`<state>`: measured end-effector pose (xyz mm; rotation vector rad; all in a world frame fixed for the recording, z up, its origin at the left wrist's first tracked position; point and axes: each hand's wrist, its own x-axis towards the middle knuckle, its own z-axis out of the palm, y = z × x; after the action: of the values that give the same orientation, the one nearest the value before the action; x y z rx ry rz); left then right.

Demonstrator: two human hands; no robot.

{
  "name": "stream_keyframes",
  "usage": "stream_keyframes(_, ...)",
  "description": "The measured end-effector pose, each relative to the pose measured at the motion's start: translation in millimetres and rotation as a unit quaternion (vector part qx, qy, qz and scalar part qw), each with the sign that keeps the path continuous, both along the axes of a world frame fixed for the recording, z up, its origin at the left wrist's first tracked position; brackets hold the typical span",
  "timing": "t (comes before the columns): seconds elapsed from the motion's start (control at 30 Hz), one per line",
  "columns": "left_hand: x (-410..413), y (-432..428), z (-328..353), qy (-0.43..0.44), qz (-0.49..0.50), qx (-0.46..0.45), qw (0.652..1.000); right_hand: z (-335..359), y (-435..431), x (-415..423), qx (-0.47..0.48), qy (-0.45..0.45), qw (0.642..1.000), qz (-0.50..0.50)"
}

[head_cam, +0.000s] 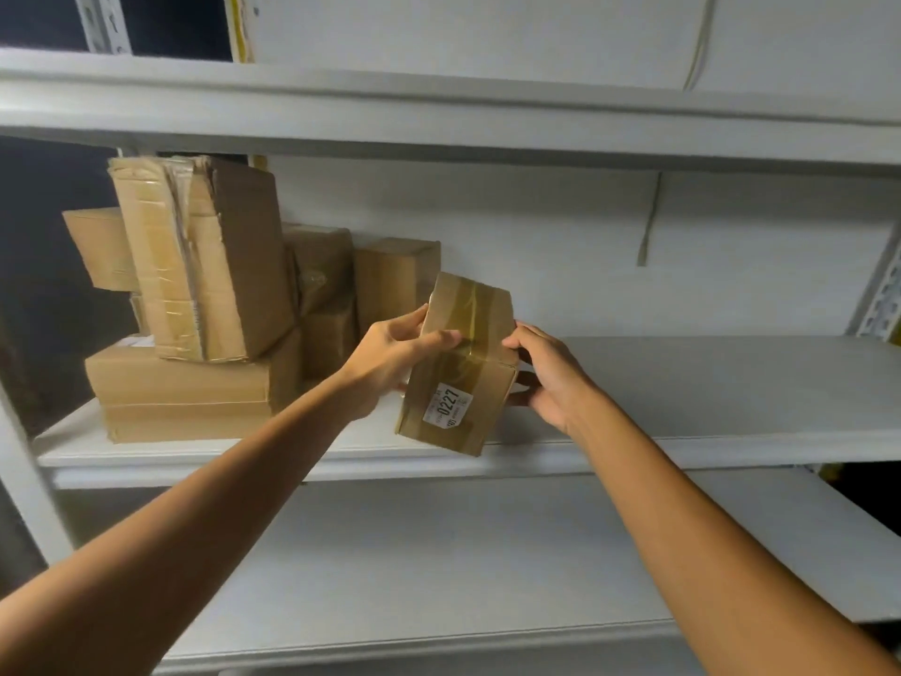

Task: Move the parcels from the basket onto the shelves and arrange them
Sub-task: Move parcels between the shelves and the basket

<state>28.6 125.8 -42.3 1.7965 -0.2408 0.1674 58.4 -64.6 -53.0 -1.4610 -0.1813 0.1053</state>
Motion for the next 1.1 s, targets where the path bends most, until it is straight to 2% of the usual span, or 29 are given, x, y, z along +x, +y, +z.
stream_keyframes(0.2, -1, -79, -3, -0.047, -0.058, 0.000, 0.997, -4, -85, -14, 0.044, -0.013, 0.999, -0.012)
stream_keyframes(0.43, -3, -177, 0, -0.081, -0.148, -0.027, 0.985, 3, -200, -37, 0.051, -0.030, 0.998, -0.020)
stream_keyframes(0.73, -22, -351, -13, -0.066, -0.287, -0.024, 0.955, -19, -352, -115, 0.012, -0.058, 0.979, -0.195)
stream_keyframes(0.9, -38, -456, -43, 0.012, -0.366, -0.055, 0.929, -50, -439, -177, 0.020, -0.035, 0.953, -0.301)
stream_keyframes(1.1, -67, -576, -97, 0.083, -0.471, -0.022, 0.878, -95, -516, -255, 0.031, -0.005, 0.906, -0.421)
